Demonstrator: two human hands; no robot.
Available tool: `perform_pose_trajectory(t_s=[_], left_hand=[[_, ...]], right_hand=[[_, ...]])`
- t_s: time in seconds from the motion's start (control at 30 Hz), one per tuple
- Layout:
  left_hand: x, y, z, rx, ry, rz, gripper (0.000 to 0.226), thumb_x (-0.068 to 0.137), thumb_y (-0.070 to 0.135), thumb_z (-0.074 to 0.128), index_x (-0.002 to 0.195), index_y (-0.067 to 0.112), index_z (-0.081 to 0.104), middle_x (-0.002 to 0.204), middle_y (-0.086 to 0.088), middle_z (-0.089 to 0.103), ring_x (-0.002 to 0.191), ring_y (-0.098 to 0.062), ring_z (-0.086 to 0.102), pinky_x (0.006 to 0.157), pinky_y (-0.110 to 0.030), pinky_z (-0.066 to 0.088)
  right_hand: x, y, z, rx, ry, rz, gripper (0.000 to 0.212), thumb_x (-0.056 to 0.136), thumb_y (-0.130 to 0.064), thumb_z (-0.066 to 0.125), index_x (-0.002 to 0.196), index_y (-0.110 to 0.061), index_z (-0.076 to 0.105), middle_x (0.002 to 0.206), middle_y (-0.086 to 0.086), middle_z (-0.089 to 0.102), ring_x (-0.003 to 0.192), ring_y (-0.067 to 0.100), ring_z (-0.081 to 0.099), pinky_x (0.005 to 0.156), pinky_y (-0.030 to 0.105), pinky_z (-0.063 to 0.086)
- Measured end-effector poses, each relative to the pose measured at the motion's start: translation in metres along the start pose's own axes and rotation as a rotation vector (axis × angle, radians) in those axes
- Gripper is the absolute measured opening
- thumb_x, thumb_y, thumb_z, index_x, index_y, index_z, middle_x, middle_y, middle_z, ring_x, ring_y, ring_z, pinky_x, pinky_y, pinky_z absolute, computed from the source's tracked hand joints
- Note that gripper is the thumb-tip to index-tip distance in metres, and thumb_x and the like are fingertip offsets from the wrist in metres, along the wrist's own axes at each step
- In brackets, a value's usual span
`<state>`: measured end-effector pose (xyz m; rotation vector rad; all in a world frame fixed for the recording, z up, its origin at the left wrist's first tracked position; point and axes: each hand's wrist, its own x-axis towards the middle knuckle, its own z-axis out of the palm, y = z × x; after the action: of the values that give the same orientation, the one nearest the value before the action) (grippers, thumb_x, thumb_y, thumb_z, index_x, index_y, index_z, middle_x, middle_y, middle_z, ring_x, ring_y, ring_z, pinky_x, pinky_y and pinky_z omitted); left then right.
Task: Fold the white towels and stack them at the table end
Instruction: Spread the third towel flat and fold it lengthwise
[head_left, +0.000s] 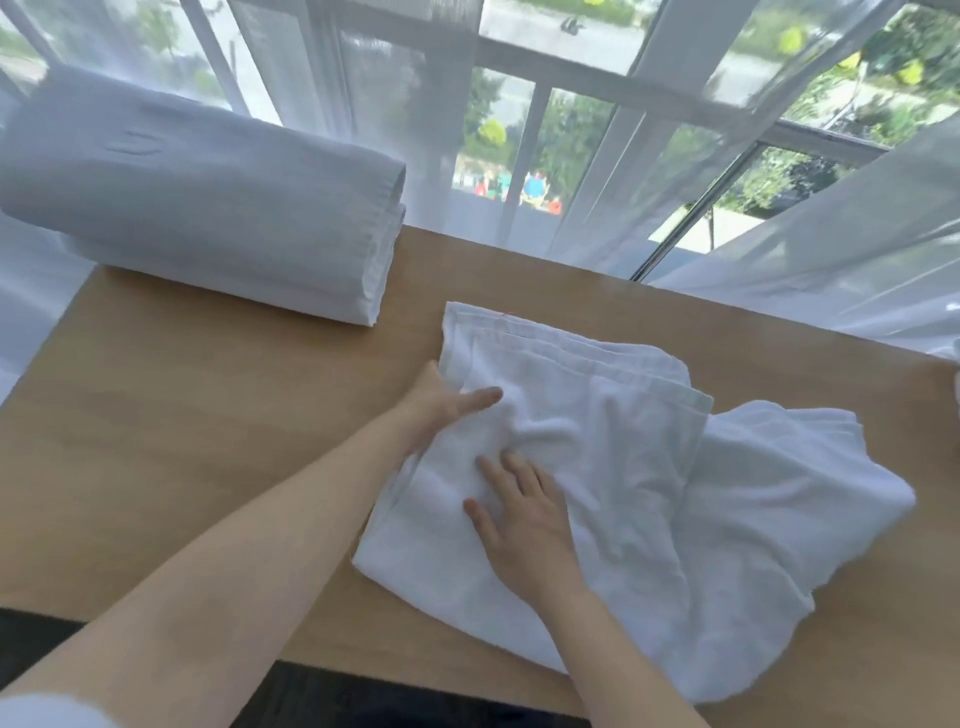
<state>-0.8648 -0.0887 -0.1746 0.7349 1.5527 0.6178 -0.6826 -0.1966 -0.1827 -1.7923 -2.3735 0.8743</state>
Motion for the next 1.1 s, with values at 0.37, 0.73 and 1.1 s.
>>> perform_pose_trajectory(t_s=[0.37,0.73,1.1], left_hand=[[0.006,-0.036,-0.063,0.168,0.355,0.198,0.052,0.082,0.044,0.079,0.122,0.029,0.049,0.111,0.012,0.059,0.1,-0.012,0.059,0.074,-0.022,0.044],[0.021,0.004,-0.031,0.493,0.302,0.231,0.026,0.086,0.04,0.075,0.089,0.023,0.056,0.078,0.012,0.055,0.08,-0.015,0.055,0.064,-0.027,0.038],[0.04,-0.006,-0.058,0.284,0.531,0.203,0.009,0.095,0.029,0.063,0.092,0.022,0.059,0.085,0.009,0.061,0.083,-0.02,0.059,0.072,-0.028,0.038]], right_hand=[[-0.006,0.015,-0.003,-0.13,-0.056,0.029,0.06,0.104,-0.052,0.031,0.158,-0.038,0.008,0.16,-0.019,-0.016,0.148,0.002,-0.019,0.12,0.03,-0.015],[-0.001,0.006,-0.012,-0.11,-0.007,0.029,0.055,0.105,-0.039,0.037,0.157,-0.029,0.023,0.166,-0.009,0.013,0.153,0.012,0.006,0.123,0.033,0.006],[-0.022,0.016,-0.004,-0.224,0.044,0.118,0.07,0.102,-0.049,0.037,0.159,-0.037,-0.002,0.168,-0.003,0.0,0.155,0.023,0.0,0.124,0.043,-0.007]])
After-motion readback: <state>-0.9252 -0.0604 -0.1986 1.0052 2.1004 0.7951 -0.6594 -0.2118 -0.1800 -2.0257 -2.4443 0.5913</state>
